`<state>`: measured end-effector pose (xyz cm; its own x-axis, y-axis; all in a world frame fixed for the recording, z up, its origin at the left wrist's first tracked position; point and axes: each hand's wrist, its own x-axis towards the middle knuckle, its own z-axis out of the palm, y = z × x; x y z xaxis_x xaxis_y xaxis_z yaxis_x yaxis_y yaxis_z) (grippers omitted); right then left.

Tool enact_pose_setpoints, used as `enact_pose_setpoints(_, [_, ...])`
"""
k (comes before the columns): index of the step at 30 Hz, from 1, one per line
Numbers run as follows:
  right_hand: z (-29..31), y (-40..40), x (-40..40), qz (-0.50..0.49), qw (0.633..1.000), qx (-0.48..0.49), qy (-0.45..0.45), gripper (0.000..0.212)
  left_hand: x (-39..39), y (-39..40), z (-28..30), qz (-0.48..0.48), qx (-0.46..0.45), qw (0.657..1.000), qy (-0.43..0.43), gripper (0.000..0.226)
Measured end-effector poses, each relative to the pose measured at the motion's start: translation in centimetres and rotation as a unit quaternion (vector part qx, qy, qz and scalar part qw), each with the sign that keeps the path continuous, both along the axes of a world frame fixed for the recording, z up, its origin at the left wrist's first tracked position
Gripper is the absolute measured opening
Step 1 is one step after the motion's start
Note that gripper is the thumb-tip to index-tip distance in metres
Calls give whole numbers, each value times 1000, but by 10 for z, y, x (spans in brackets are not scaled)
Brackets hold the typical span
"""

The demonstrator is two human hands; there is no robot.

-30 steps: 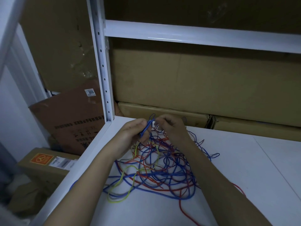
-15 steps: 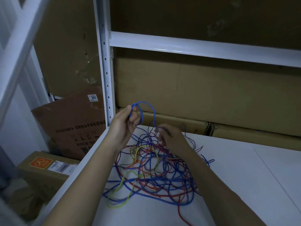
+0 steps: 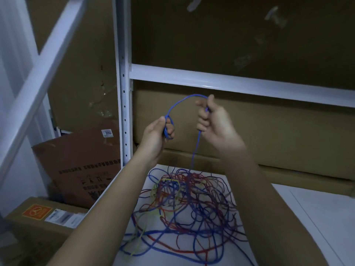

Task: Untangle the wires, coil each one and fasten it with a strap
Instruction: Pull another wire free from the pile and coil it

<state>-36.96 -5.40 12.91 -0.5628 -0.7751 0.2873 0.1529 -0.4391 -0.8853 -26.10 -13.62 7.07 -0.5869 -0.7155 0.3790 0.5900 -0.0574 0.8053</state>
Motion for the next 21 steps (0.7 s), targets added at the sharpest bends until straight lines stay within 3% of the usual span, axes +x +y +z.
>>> enact_pose_setpoints(1, [11, 1, -6, 49, 997, -4, -51, 43, -1, 1, 3, -2, -13, 1000, 0, 33])
enact_pose_setpoints(2, [16, 2, -13, 51, 998, 2, -40, 41, -2, 1, 4, -3, -21, 1000, 4, 33])
enact_pose_setpoints(4, [7, 2, -21, -59, 987, 60, 135, 36, -1, 1, 6, -6, -17, 1000, 19, 33])
enact_pose_setpoints(6, [-18, 3, -25, -129, 942, 109, 290, 25, 2, -2, 6, -5, -5, 1000, 28, 33])
enact_pose_setpoints(9, [-69, 8, -25, -94, 931, 149, 319, 19, 7, -6, 0, -4, -3, 1000, 25, 33])
enact_pose_setpoints(12, [-107, 16, -19, -162, 880, 211, 394, 28, 9, -6, -5, -3, 5, 1000, 28, 33])
enact_pose_setpoints(13, [-112, 18, -14, -172, 878, 219, 391, 28, 9, -6, -7, 1, 2, 1000, 23, 33])
enact_pose_setpoints(15, [-110, 21, -7, -134, 930, 212, 267, 23, 9, -4, -9, 8, -11, 1000, 7, 33])
enact_pose_setpoints(17, [-89, 19, -5, -42, 980, 186, 49, 19, 9, -3, -11, 17, -24, 1000, -8, 33])
enact_pose_setpoints(19, [-58, 20, -12, 19, 984, 151, -92, 21, 8, -2, -12, 21, -31, 999, -15, 33])
enact_pose_setpoints(21, [-32, 22, -21, 38, 980, 113, -162, 24, 7, -2, -12, 22, -31, 999, -14, 33])
